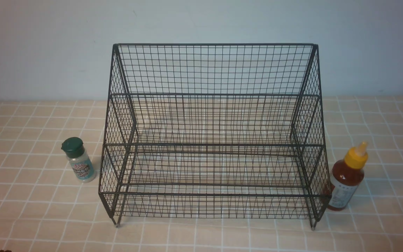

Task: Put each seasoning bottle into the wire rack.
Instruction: Use the right arm to grab the condiment bottle closest to it

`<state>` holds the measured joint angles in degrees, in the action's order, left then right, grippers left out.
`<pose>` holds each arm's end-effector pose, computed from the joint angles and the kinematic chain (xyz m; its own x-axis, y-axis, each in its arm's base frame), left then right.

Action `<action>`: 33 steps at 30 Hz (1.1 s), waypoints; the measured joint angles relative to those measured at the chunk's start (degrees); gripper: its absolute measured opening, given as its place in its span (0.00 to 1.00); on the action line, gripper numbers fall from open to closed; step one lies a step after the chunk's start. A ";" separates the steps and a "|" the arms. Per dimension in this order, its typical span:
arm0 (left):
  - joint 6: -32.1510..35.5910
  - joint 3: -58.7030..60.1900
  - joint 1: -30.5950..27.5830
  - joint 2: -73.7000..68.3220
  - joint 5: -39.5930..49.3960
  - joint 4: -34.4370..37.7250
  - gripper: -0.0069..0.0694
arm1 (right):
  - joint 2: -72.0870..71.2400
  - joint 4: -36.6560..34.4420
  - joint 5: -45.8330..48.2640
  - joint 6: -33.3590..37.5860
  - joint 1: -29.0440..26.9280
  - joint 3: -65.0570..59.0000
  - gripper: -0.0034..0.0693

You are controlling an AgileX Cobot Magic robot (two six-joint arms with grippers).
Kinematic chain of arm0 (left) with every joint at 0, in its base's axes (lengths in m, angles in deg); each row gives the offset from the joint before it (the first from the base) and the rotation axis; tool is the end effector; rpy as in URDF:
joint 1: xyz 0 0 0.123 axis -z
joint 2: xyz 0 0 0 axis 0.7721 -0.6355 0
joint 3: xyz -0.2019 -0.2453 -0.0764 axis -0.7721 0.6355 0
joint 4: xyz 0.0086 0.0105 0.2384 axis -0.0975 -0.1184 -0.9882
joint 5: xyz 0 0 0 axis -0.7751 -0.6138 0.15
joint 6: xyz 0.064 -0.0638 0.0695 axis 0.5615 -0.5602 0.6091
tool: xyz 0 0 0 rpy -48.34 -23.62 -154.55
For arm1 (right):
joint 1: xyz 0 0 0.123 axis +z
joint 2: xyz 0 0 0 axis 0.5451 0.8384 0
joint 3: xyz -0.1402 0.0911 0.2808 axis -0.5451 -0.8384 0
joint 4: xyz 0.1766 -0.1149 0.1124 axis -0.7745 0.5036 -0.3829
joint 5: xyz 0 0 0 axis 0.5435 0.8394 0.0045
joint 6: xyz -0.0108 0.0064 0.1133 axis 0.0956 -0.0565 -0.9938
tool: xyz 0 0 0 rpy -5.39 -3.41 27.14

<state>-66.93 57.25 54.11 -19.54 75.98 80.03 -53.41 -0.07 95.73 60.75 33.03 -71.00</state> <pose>0.0186 -0.0027 0.1637 -0.3019 0.0490 -0.9521 0.0842 0.9961 0.0246 0.0187 0.0002 0.1663 -0.2916 -0.0089 -0.9565 -0.0048 1.0000 -0.0078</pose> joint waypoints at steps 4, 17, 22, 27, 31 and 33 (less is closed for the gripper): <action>0.00 0.00 0.00 0.00 0.00 0.00 0.08 | 0.00 0.00 0.00 0.00 0.00 0.00 0.03; 0.00 0.00 0.00 0.00 0.00 0.00 0.08 | 0.00 0.36 0.00 -0.32 0.00 0.00 0.03; 0.00 0.00 0.00 0.00 0.00 0.00 0.08 | 0.00 0.36 0.00 -0.32 0.00 0.00 0.03; 0.00 0.00 0.00 0.00 0.00 0.00 0.08 | 0.00 -3.07 -4.01 -0.83 0.03 -0.51 0.03; 0.00 0.00 0.00 0.00 0.00 0.00 0.08 | 0.00 -15.41 -15.07 -4.90 0.03 -0.50 0.03; 0.00 0.00 0.00 0.00 0.00 0.00 0.08 | 0.00 -20.21 -18.84 -6.28 0.03 -0.50 0.03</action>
<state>-66.93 57.25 54.11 -19.54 75.98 80.03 -53.41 -20.28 76.89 54.48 33.06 -71.51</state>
